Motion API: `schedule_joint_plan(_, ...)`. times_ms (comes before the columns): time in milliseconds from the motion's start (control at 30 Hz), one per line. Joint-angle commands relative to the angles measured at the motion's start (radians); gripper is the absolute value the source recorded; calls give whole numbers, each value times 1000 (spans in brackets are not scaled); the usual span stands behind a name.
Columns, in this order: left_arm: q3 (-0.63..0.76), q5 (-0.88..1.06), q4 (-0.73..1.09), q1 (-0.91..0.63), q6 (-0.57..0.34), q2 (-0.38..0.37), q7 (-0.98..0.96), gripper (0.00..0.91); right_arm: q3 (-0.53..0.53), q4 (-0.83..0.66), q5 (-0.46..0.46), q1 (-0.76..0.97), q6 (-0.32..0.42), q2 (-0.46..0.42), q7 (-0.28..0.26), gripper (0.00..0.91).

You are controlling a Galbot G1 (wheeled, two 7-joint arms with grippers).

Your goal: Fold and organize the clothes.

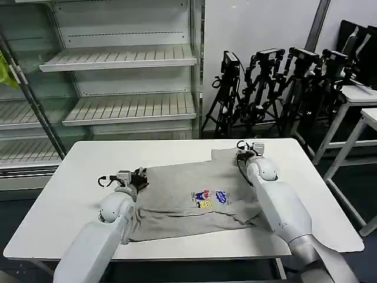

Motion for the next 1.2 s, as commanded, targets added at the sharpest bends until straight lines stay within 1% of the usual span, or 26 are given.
schedule_joint_plan(33, -10, -39, -32, 18, 1, -1, 17, 50, 12, 42, 57, -14, 17, -1, 1, 0)
schedule_joint_plan(100, -19, -57, -48, 20, -1, -1, 25, 50, 10, 75, 57, -22, 56, -7, 2, 0)
schedule_joint_plan(167, -30, -74, -55, 17, -3, -1, 33, 50, 6, 120, 60, -29, 116, -17, 1, 0)
schedule_joint_plan(267, -44, -95, -59, 10, -14, 1, 38, 50, 10, 178, 83, -38, 164, -28, 5, 0)
schedule_joint_plan(400, -58, -112, -77, 9, -26, 8, 40, 50, 22, 242, 99, -53, 208, -43, 11, 0)
schedule_joint_plan(533, -72, -123, -114, 10, -31, 15, 40, 50, 34, 311, 109, -76, 237, -66, 11, 0)
schedule_joint_plan(733, -84, -124, -178, 27, -37, 44, 38, 50, 65, 437, 113, -142, 240, -113, 12, 0)
schedule_joint_plan(867, -95, -122, -254, 76, -33, 71, 39, 50, 87, 541, 113, -247, 234, -164, 11, 0)
schedule_joint_plan(967, -109, -117, -327, 129, -26, 92, 40, 50, 105, 659, 108, -336, 221, -203, 10, 0)
schedule_joint_plan(1033, -119, -107, -379, 175, -22, 111, 42, 50, 116, 712, 98, -384, 215, -223, 7, 0)
schedule_joint_plan(1200, -135, -65, -491, 299, -9, 146, 49, 50, 156, 875, 49, -540, 201, -265, 7, 0)
